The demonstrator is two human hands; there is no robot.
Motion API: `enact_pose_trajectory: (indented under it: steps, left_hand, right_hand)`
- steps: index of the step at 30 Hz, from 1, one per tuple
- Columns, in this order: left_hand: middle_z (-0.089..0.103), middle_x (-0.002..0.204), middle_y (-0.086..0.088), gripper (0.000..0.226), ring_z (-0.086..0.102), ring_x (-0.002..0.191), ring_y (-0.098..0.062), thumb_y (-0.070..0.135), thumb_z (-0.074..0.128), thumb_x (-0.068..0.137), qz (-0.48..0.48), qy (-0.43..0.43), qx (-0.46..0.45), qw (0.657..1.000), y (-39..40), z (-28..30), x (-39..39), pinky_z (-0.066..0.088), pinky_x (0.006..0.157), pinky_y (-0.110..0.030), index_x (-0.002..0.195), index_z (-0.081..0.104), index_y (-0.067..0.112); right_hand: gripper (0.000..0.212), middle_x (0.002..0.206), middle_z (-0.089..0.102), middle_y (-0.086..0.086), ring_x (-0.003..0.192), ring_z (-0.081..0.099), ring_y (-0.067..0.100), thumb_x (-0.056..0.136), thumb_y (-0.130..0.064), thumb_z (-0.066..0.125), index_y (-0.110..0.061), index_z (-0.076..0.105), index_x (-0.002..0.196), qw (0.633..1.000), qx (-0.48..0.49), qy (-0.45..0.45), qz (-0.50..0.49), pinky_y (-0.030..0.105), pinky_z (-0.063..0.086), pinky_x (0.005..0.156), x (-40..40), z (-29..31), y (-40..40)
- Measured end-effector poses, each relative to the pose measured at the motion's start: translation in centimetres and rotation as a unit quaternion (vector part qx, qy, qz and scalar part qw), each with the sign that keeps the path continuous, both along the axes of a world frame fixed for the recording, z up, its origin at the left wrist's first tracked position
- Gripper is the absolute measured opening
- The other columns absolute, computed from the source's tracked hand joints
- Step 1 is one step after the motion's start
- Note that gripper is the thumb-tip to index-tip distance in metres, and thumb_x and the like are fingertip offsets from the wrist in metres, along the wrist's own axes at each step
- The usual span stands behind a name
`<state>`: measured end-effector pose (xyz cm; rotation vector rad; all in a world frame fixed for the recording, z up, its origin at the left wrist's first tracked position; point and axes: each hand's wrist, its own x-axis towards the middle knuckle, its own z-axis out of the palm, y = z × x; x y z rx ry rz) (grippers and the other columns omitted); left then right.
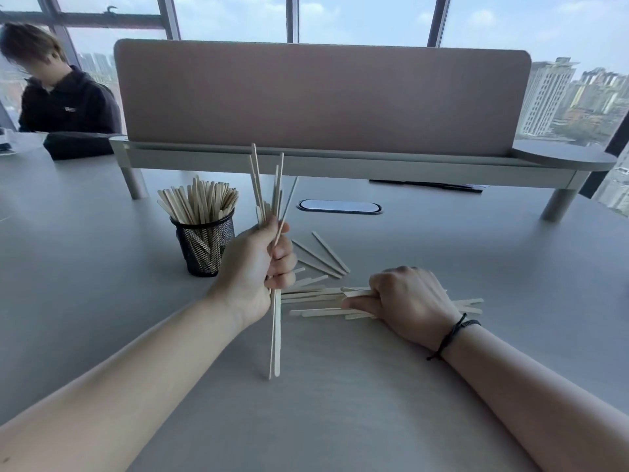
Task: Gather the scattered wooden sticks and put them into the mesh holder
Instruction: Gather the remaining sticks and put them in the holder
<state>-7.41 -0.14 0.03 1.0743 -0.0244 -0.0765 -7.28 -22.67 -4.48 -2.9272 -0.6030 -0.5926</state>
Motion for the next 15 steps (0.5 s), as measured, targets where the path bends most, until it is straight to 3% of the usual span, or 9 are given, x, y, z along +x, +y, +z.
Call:
enact_pose_trajectory:
  steps: [2, 6, 12, 15]
  left_hand:
    - [0.033, 0.058, 0.003, 0.024, 0.021, 0.042, -0.009, 0.024, 0.041, 0.104, 0.002, 0.003, -0.007, 1.000, -0.1, -0.1, -0.1, 0.015, 0.040, -0.015, 0.088, 0.056, 0.014]
    - [0.039, 0.059, 0.002, 0.021, 0.022, 0.043, -0.010, 0.015, 0.040, 0.102, 0.022, -0.008, -0.001, 1.000, 0.2, 0.2, 0.0, 0.015, 0.041, -0.017, 0.096, 0.060, 0.010]
    - [0.039, 0.060, 0.004, 0.026, 0.024, 0.043, -0.009, 0.012, 0.038, 0.097, 0.010, -0.005, 0.005, 1.000, 0.4, 0.1, 0.2, 0.018, 0.038, -0.018, 0.101, 0.063, 0.009]
    - [0.033, 0.057, 0.004, 0.026, 0.021, 0.043, -0.010, 0.012, 0.033, 0.091, 0.003, 0.000, 0.010, 1.000, 0.3, 0.4, 0.0, 0.015, 0.039, -0.018, 0.091, 0.059, 0.011]
  right_hand:
    - [0.080, 0.048, 0.038, 0.004, 0.058, 0.052, 0.041, 0.070, -0.089, 0.023, -0.011, 0.028, 0.055, 1.000, 0.020, -0.019, 0.010, 0.033, 0.026, 0.048, 0.0, 0.1, 0.0]
    - [0.073, 0.044, 0.045, 0.009, 0.051, 0.050, 0.044, 0.075, -0.085, 0.031, -0.015, 0.026, 0.056, 0.995, 0.065, -0.071, 0.025, 0.029, 0.026, 0.045, 0.0, 0.1, 0.2]
    - [0.069, 0.067, 0.062, 0.009, 0.072, 0.056, 0.040, 0.077, -0.082, 0.036, -0.015, 0.035, 0.063, 0.998, 0.023, 0.011, 0.050, 0.035, 0.028, 0.054, -0.3, 0.5, 0.9]
    - [0.065, 0.075, 0.064, 0.004, 0.076, 0.058, 0.034, 0.078, -0.080, 0.040, -0.016, 0.041, 0.067, 0.996, -0.014, 0.047, 0.078, 0.035, 0.031, 0.057, -0.7, 1.0, 1.1]
